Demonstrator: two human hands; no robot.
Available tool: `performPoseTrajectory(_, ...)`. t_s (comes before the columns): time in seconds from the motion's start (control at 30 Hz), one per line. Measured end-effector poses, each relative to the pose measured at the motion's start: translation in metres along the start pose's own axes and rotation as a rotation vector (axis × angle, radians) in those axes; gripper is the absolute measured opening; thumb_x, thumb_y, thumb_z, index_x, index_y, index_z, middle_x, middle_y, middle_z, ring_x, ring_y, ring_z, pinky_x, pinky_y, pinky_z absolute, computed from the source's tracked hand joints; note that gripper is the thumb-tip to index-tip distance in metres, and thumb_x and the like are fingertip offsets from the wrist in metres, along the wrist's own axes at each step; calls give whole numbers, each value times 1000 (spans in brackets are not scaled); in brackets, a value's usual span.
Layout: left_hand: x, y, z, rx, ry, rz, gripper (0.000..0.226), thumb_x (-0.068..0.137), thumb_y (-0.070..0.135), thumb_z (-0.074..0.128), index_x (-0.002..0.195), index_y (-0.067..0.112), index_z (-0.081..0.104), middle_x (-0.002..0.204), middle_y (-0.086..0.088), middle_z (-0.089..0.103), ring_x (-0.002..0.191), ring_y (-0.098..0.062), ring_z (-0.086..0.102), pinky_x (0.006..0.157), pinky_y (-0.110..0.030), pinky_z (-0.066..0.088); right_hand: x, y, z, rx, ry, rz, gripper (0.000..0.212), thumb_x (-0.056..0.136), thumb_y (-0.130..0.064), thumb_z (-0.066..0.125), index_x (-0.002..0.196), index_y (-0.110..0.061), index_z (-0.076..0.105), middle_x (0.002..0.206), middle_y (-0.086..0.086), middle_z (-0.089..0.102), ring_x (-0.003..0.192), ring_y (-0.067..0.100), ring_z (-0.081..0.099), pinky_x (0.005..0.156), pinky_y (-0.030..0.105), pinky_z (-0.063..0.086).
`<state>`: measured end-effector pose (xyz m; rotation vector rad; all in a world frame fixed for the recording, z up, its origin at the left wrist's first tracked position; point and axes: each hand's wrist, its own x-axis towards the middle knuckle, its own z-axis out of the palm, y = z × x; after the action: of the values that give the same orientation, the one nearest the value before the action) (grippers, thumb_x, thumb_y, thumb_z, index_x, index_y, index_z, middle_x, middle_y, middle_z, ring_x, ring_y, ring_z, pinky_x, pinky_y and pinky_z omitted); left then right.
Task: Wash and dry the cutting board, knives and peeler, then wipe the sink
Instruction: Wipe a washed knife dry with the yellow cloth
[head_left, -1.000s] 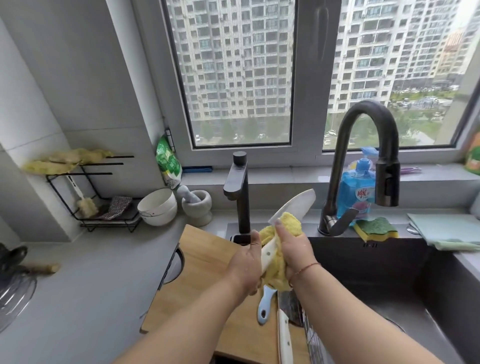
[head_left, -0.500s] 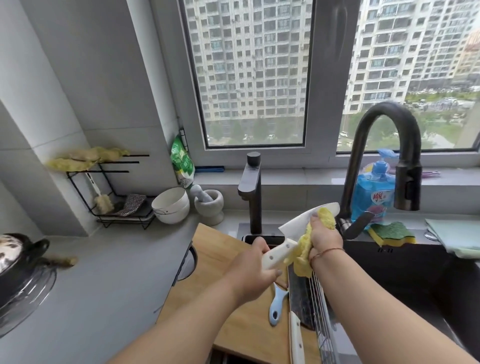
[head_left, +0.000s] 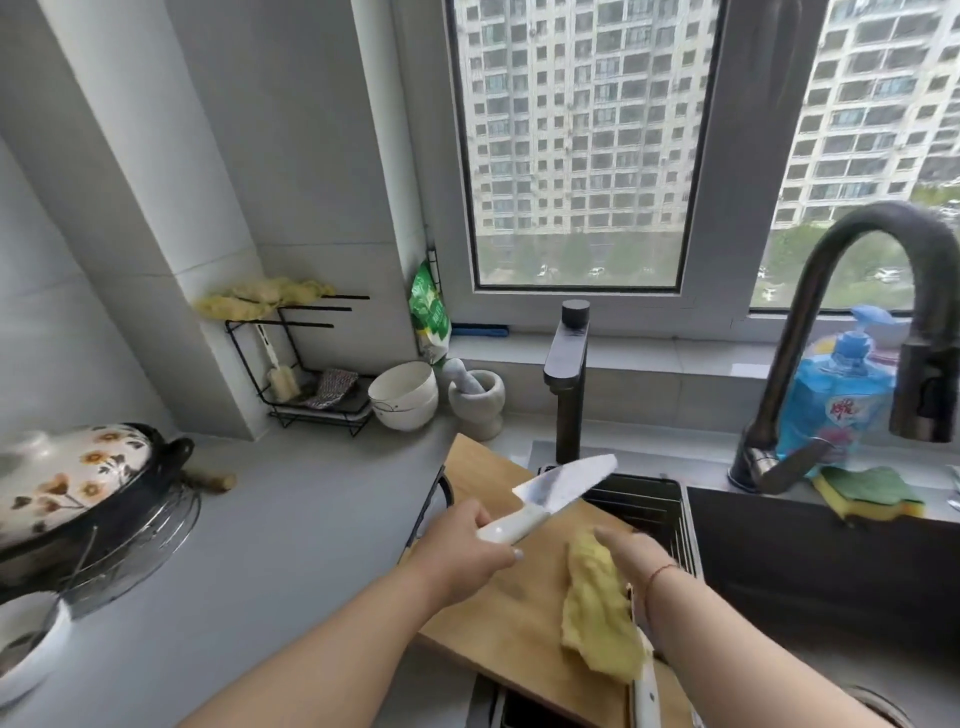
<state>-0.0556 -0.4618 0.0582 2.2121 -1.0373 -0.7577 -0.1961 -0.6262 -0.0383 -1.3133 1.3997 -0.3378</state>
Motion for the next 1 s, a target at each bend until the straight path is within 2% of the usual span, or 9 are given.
performPoseTrajectory(0.1,-6,-4,-10,-99,-35,-73,37,77,34,72,99,10,56,72,-3,64,52,-13,50,50,-24,39,-42,-12,19,-382,282,-395,61,79,-40,70,131,-16,48,126,8,52,117,28,51,97,35,43)
performPoseTrajectory(0.23,-21,3,-24,-202,-128,-143,27,85,31,63,97,7,59,61,-6,61,38,-13,45,43,-20,31,-73,-19,53,-349,236,-980,65,69,-22,82,124,-31,49,107,-5,42,90,18,55,80,31,53)
performPoseTrajectory(0.37,-40,7,-49,-347,-195,-230,30,92,38,52,93,8,57,61,-4,56,42,-11,44,43,-21,27,-85,-38,67,-399,237,-1253,54,61,-26,88,104,-32,57,102,1,49,72,16,57,53,28,56)
performPoseTrajectory(0.5,-54,4,-79,-378,-209,-237,36,94,42,47,91,8,56,60,-4,56,42,-11,44,42,-20,25,-102,-65,75,-537,274,-1482,40,57,-20,91,89,-19,68,91,3,60,66,17,60,51,23,52)
performPoseTrajectory(0.67,-72,-11,-120,-453,-93,-157,69,97,62,26,92,4,64,62,-12,64,42,-16,50,41,-22,26,-133,-100,86,-659,250,-1592,40,58,-24,89,94,-20,72,92,-2,64,77,17,65,57,25,56)
performPoseTrajectory(0.77,-85,-24,-143,-555,184,27,27,98,16,43,100,2,65,79,-15,68,54,-17,60,44,-23,39,-150,-122,91,-693,227,-1581,41,58,-27,89,95,-20,72,91,-4,66,79,21,64,60,32,59)
performPoseTrajectory(0.8,-91,-29,-153,-566,264,105,24,89,-1,47,101,5,66,87,-14,68,64,-17,64,51,-25,46,-157,-130,96,-698,229,-1573,42,57,-29,89,94,-19,73,89,-4,67,79,22,64,60,32,58)
performPoseTrajectory(0.87,-102,-36,-170,-550,322,245,49,78,-18,49,108,18,65,106,-8,67,91,-16,65,77,-30,55,-172,-144,103,-679,224,-1558,38,59,-29,89,92,-17,73,87,-3,68,82,24,64,65,31,54)
performPoseTrajectory(1.0,-134,-47,-204,-447,333,450,55,76,-2,77,114,33,60,119,9,65,115,-8,58,96,-30,49,-217,-176,133,-585,50,-1552,21,76,-18,77,93,-12,69,91,-2,60,90,21,53,75,27,38)
